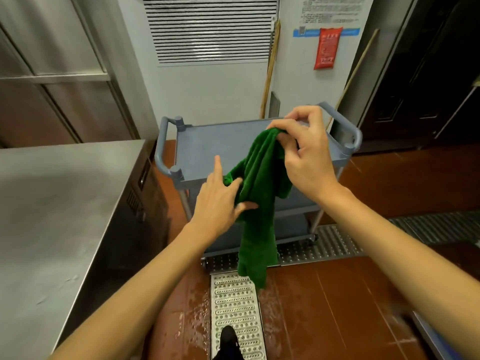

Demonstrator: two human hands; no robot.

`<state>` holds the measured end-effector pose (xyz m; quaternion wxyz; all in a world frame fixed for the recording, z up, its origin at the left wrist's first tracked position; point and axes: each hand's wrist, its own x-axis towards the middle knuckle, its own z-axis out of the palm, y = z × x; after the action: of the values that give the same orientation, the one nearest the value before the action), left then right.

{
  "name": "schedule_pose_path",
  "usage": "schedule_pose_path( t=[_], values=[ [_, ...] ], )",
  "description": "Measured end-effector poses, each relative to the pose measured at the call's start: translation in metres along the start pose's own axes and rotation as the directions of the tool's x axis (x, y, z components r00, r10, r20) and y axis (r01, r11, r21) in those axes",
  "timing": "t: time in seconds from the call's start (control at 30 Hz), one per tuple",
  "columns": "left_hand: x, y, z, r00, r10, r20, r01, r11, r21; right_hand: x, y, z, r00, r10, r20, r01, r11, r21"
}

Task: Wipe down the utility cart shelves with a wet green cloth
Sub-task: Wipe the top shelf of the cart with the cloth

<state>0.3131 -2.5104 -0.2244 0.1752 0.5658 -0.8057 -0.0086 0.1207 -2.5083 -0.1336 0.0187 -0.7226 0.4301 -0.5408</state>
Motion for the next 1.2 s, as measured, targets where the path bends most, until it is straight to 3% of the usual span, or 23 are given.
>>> schedule_pose_path(
  t=[0.1,0.2,0.47,0.77,1.0,1.1,1.2],
  values=[
    [0.039,-0.032,0.009,0.995,0.104,-0.008,-0.104,0.979,-0.174,0.026,0.026,0.026,1.000,0.016,-0.021,-0.016,1.000,-0.023],
    [0.072,-0.063,0.010,0.990,0.138,0.011,-0.131,0.962,-0.240,0.057,0.051,0.046,0.999,0.016,-0.041,-0.018,0.999,-0.046],
    [0.145,-0.146,0.001,0.986,0.074,-0.149,-0.097,0.983,-0.158,0.114,0.127,0.077,0.996,0.031,-0.082,-0.046,0.981,-0.190],
    [0.231,-0.202,-0.020,0.935,0.116,-0.336,-0.191,0.962,-0.197,0.191,0.193,0.116,0.986,-0.100,0.135,0.152,0.878,-0.454],
    [0.310,-0.231,-0.042,0.910,0.031,-0.414,-0.096,0.986,-0.138,0.265,0.242,0.164,0.926,0.147,0.349,-0.072,0.973,-0.218],
    [0.343,-0.241,-0.053,0.926,0.014,-0.378,-0.042,0.997,-0.068,0.291,0.264,0.182,0.902,0.092,0.421,-0.033,0.989,-0.146],
    [0.378,-0.250,-0.058,0.931,0.052,-0.363,-0.052,0.999,0.009,0.314,0.286,0.200,0.844,0.044,0.535,0.063,0.981,-0.181]
  ],
)
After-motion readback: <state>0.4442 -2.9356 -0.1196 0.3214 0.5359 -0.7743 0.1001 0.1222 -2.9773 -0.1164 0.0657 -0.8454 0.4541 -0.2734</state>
